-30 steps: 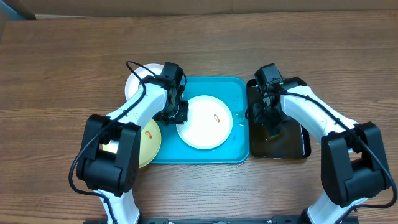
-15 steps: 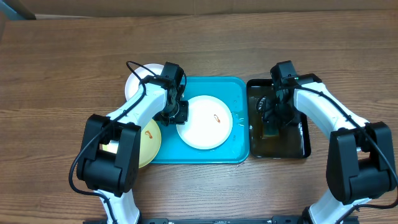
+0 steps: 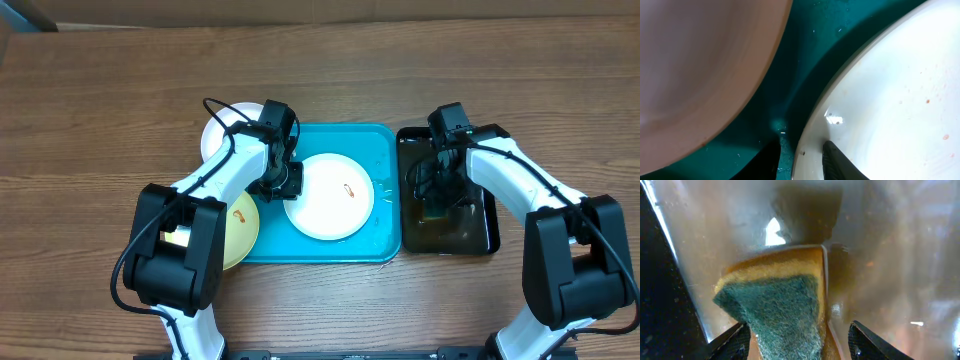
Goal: Clean dirty plates on tray and stack at the side
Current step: 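Lift the wet sponge out of the black tray with the right gripper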
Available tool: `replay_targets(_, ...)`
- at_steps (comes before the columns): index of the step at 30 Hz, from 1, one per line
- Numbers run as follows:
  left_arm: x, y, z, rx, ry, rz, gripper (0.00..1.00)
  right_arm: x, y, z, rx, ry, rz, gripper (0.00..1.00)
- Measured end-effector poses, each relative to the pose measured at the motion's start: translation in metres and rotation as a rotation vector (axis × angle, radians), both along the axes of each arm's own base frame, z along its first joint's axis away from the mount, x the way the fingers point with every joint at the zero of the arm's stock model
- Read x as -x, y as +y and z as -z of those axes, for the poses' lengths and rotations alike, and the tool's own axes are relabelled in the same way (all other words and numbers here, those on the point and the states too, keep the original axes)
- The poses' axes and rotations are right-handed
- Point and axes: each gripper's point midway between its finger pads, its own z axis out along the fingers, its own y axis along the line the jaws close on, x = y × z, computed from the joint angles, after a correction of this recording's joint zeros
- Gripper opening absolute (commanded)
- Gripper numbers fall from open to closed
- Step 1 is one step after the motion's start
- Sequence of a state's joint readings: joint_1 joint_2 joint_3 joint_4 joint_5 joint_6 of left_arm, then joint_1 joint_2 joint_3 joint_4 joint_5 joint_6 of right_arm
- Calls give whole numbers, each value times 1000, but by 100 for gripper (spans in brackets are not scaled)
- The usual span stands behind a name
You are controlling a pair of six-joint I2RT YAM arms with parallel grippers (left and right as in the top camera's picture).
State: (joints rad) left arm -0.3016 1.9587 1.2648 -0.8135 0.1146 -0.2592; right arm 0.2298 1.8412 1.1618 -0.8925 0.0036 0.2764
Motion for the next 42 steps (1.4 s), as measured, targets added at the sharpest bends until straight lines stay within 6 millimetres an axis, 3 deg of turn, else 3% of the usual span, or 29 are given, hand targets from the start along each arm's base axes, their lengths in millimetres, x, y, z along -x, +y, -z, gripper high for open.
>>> replay_targets(1, 0, 0, 0, 0, 0, 0, 32, 1, 0, 0, 1, 3, -2, 66)
replay_targets(3, 0, 0, 0, 0, 0, 0, 32, 2, 0, 0, 1, 7, -8, 100)
replay_targets(8, 0, 0, 0, 1, 0, 0, 32, 10, 4, 0, -26, 41, -17, 100)
replay_targets(9, 0, 0, 0, 1, 0, 0, 32, 11, 5, 0, -30, 45, -17, 95)
replay_targets(11, 0, 0, 0, 1, 0, 0, 32, 11, 6, 0, -37, 46, -20, 75)
replay_targets(15, 0, 0, 0, 1, 0, 0, 32, 10, 7, 2, -44, 37, -20, 6)
replay_targets(27, 0, 0, 0, 1, 0, 0, 32, 10, 8, 3, -48, 34, -22, 4)
replay_targets(29, 0, 0, 0, 1, 0, 0, 28, 15, 5, 2, -33, 59, -21, 4)
replay_targets(31, 0, 0, 0, -2, 0, -1, 16, 21, 1, -6, -9, 99, -21, 4)
replay_targets(34, 1, 0, 0, 3, 3, 1, 4, 15, 0, -26, 5, 101, -21, 4)
replay_targets(38, 0, -1, -2, 11, -1, -1, 4, -1, -1, -63, 32, 25, -28, 4)
replay_targets(42, 0, -1, -3, 13, -2, -1, 4, 2, -9, -83, 109, -27, -30, 4)
